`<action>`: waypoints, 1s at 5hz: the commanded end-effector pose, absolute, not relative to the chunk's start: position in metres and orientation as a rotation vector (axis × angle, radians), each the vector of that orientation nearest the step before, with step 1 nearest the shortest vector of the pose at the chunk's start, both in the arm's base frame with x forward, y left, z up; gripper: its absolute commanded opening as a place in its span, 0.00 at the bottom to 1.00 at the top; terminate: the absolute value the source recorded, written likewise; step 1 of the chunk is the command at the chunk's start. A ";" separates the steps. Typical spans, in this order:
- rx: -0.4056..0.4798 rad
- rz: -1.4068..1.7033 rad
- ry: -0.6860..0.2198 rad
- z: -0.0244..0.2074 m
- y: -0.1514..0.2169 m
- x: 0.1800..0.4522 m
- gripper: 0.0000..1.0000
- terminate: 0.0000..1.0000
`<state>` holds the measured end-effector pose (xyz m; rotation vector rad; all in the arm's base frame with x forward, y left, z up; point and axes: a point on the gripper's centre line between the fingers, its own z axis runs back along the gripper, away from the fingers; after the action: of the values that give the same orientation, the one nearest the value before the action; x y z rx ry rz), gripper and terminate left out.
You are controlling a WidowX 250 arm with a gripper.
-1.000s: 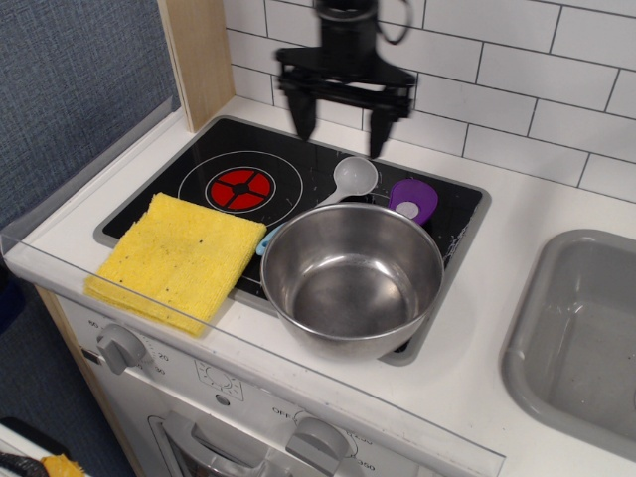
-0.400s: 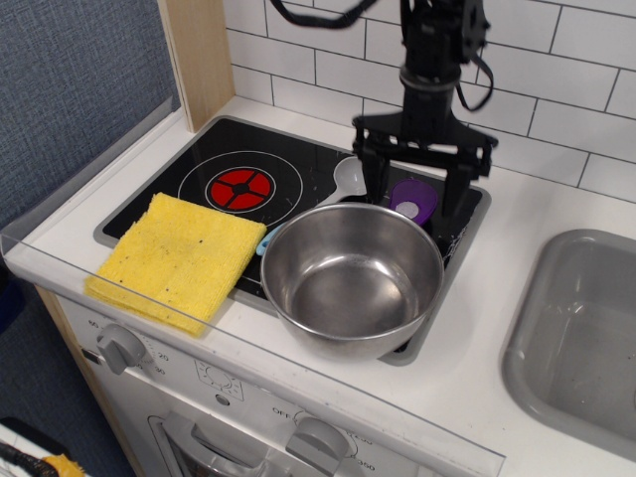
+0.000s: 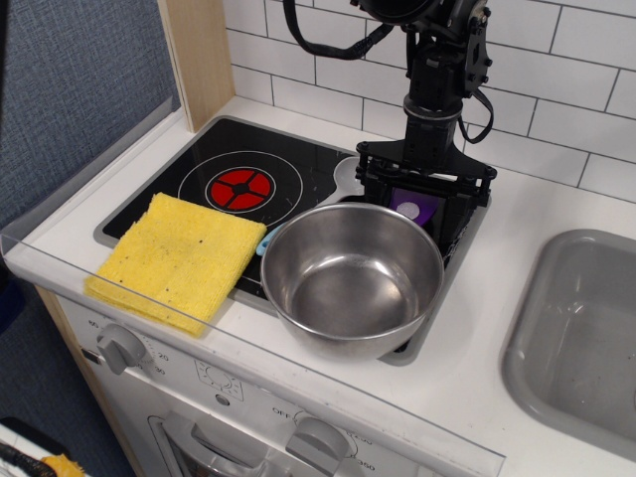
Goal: Put the purple food on the left hand side of the stove.
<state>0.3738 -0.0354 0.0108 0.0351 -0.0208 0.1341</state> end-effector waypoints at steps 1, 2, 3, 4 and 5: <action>0.024 0.085 -0.069 0.030 -0.024 0.382 0.00 0.00; -0.008 0.055 -0.120 0.052 -0.028 0.397 0.00 0.00; -0.056 0.046 -0.193 0.082 -0.029 0.411 0.00 0.00; -0.067 0.004 -0.302 0.130 -0.031 0.419 0.00 0.00; -0.078 0.003 -0.368 0.155 -0.019 0.406 0.00 0.00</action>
<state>0.4053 -0.0274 0.1229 -0.0804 -0.2877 0.0028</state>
